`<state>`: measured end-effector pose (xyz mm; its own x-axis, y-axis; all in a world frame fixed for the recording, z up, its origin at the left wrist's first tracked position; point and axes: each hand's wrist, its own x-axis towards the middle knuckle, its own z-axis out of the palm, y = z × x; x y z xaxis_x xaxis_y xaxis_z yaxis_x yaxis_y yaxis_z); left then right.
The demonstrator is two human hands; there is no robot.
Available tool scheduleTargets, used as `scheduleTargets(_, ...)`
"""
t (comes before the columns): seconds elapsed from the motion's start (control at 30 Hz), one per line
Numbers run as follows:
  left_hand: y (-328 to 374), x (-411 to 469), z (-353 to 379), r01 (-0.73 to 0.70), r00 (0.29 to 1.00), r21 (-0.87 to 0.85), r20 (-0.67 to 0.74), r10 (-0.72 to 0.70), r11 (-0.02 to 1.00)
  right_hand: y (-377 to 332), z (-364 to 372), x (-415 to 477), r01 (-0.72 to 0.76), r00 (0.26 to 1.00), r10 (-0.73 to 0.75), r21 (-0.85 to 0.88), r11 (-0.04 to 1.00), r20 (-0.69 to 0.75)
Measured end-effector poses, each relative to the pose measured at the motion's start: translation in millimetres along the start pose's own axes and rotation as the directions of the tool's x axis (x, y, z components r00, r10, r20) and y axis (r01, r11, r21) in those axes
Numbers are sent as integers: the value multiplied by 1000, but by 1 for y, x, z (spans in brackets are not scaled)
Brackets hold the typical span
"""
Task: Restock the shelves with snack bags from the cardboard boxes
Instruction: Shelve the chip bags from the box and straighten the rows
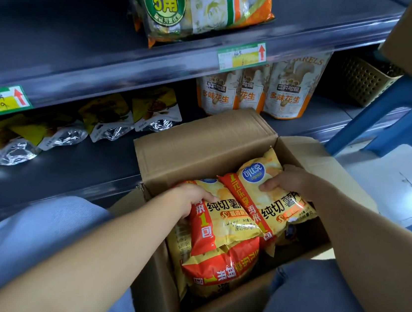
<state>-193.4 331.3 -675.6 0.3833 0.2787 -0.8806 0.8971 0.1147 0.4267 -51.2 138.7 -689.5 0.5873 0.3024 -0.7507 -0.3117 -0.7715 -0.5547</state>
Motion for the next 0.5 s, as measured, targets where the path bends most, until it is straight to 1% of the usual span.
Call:
scheduleTargets(0.07, 4, -6, 1, -28, 1000, 8, 10, 28, 1000, -3, -3, -5, 53, 998, -51, 64, 997, -42)
scheduleTargets(0.13, 7, -12, 1, -63, 998, 22, 3, 63, 998, -7, -7, -10, 102, 994, -96, 145, 984, -48)
scheduleTargets(0.23, 11, -23, -5, -130, 990, 29, -53, 132, 991, -12, -15, -24, 177, 984, -173, 237, 955, -35)
scheduleTargets(0.3, 17, -33, -13, -173, 981, 49, -83, 177, 984, -17, -18, -31, 208, 978, -206, 270, 940, -35)
scheduleTargets(0.43, 33, -64, -32, -284, 929, 142, -204, 308, 948, -42, -22, -51, 269, 961, -275, 339, 902, -30)
scheduleTargets(0.5, 41, -82, -42, -354, 873, 187, -285, 396, 916, -59, -26, -65, 342, 935, -352, 368, 865, -42)
